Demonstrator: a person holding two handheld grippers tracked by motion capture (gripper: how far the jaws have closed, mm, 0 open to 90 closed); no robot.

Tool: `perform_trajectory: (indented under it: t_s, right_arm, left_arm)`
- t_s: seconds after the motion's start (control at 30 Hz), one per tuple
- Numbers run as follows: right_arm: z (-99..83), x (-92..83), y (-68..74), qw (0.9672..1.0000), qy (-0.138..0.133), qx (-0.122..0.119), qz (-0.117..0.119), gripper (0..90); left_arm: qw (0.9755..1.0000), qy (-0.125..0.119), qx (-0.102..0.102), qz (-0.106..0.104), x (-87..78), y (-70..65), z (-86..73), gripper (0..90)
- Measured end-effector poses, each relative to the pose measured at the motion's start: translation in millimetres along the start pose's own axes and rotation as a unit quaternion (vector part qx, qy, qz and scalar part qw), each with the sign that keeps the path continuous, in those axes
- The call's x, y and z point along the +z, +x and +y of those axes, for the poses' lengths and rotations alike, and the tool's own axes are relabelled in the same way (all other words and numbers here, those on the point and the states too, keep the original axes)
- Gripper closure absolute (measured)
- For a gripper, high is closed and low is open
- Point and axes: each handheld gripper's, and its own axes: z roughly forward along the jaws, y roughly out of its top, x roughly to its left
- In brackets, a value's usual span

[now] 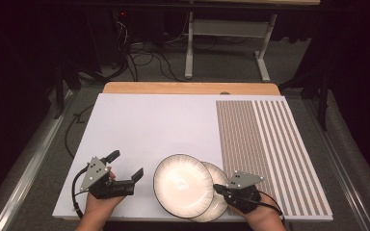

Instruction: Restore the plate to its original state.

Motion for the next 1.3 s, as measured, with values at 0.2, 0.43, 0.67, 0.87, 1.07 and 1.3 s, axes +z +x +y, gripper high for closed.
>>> perform_trajectory:
  t_s: [0.2,0.43,0.67,0.87,1.07,1.3]
  right_arm:
    - [-0.1,-0.1,-0.1,1.0000,0.001,-0.001,-0.001,90.0]
    - [0.0,-0.1,-0.1,1.0000,0.000,-0.001,0.001,90.0]
    - [-0.3,-0.4,-0.1,1.0000,0.000,0.002,0.001,90.0]
    - [-0.7,-2.0,-1.4,1.0000,0.000,0.004,0.000,90.0]
    - [-0.6,-2.3,-1.1,1.0000,0.000,0.001,0.001,90.0]
    - [-0.9,-2.6,-1.3,1.0000,-0.001,0.000,0.003,90.0]
  left_arm:
    - [0.9999,0.006,0.007,0.006,-0.2,-0.2,0.5,0.3]
    - [0.9999,0.006,0.010,0.005,-0.4,-1.7,0.9,0.2]
    - [0.9999,0.007,0.011,0.004,0.0,-2.2,0.7,0.2]
    - [0.9999,0.005,0.015,0.005,-0.7,-3.4,1.4,0.2]
    - [0.9998,0.006,0.018,0.005,-0.4,-3.8,1.4,0.2]
    - [0.9999,0.004,0.016,0.004,-0.7,-3.7,1.4,0.2]
